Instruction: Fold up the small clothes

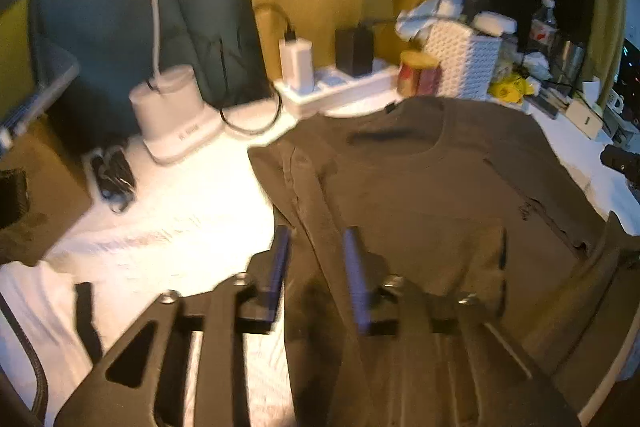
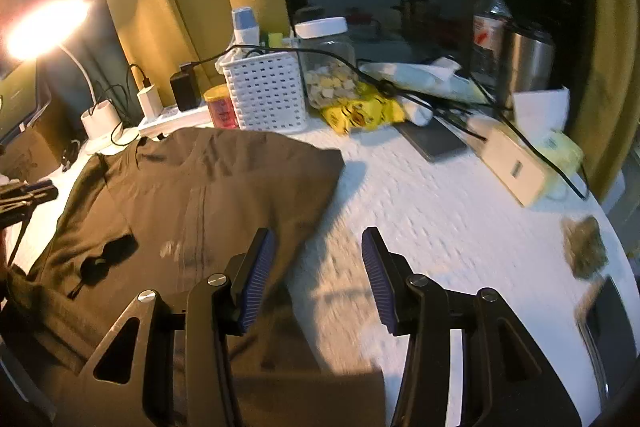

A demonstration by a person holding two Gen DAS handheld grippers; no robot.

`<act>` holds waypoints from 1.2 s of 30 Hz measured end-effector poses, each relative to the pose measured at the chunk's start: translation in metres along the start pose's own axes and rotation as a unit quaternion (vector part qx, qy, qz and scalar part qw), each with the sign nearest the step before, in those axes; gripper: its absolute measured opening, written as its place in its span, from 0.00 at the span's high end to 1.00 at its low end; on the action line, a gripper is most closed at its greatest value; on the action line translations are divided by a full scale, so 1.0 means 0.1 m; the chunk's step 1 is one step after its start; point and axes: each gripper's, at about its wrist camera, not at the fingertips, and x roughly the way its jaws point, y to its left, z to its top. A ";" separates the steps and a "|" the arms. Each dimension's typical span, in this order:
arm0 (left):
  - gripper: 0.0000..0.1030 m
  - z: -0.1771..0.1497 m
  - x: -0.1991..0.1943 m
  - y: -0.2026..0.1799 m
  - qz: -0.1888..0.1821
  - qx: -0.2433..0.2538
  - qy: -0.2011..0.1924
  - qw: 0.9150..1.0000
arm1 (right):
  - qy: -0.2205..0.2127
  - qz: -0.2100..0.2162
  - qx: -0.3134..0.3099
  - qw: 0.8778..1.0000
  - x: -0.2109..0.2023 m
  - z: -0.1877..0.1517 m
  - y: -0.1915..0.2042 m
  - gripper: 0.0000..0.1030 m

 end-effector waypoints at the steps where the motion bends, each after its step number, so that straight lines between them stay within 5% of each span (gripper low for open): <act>1: 0.76 0.01 0.07 0.02 -0.007 -0.006 0.008 1.000 | -0.001 0.003 -0.001 1.000 0.04 0.04 0.02 0.52; 10: 0.76 0.05 0.39 0.14 -0.028 -0.028 0.051 0.998 | 0.007 0.025 -0.014 1.000 0.34 0.17 0.24 0.52; 12: 0.97 0.01 0.41 0.19 -0.018 -0.022 0.052 0.998 | 0.008 0.029 -0.015 0.999 0.36 0.18 0.27 0.52; 17: 0.97 -0.05 0.28 0.41 0.027 -0.031 0.035 0.999 | 0.015 0.029 -0.021 0.999 0.41 0.16 0.32 0.52; 30: 0.91 -0.03 0.31 0.74 0.061 -0.066 0.027 0.996 | 0.029 0.031 -0.022 0.999 0.46 0.11 0.32 0.52; 36: 0.91 0.08 0.50 0.75 0.037 -0.053 0.036 0.997 | 0.029 0.031 -0.022 0.999 0.48 0.11 0.33 0.52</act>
